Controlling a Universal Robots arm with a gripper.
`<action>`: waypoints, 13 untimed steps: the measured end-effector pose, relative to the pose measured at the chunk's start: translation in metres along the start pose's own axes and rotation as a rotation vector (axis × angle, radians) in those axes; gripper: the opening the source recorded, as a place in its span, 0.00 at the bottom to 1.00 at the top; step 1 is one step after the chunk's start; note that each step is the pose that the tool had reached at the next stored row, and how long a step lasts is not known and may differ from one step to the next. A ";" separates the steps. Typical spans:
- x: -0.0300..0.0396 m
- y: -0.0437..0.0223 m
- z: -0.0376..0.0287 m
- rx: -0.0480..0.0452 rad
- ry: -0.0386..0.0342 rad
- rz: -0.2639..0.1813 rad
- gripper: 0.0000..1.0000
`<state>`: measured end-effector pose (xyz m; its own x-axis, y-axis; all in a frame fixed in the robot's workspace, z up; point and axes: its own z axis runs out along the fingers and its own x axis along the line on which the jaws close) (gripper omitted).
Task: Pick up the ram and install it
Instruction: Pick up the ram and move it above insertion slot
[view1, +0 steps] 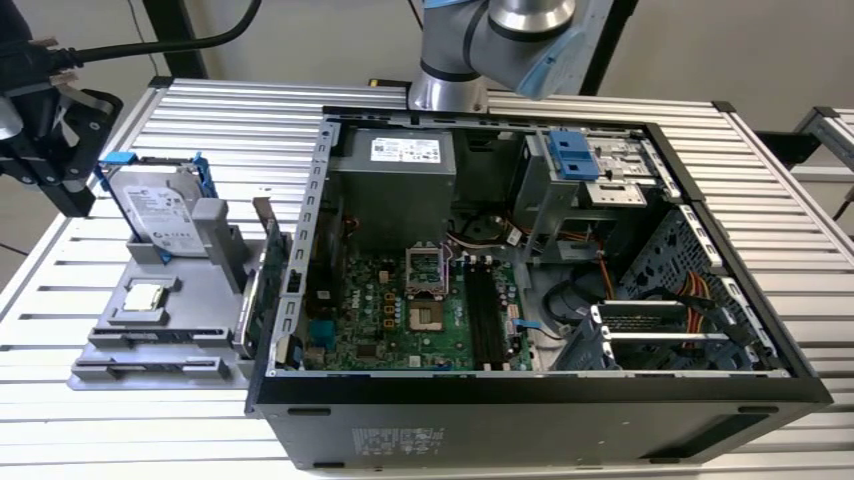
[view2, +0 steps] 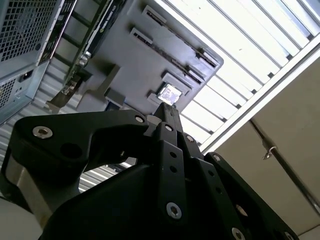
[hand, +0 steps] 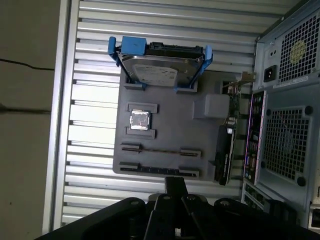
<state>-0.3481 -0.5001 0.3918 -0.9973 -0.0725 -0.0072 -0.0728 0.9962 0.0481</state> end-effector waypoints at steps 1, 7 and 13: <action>0.0000 0.0000 0.0000 0.0000 0.0000 0.000 0.00; 0.0000 0.0000 0.0000 0.0000 0.0003 -0.006 0.00; 0.0000 0.0000 -0.0001 -0.0002 0.0016 -0.032 0.00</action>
<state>-0.3480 -0.5001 0.3918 -0.9945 -0.1048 -0.0071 -0.1051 0.9933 0.0481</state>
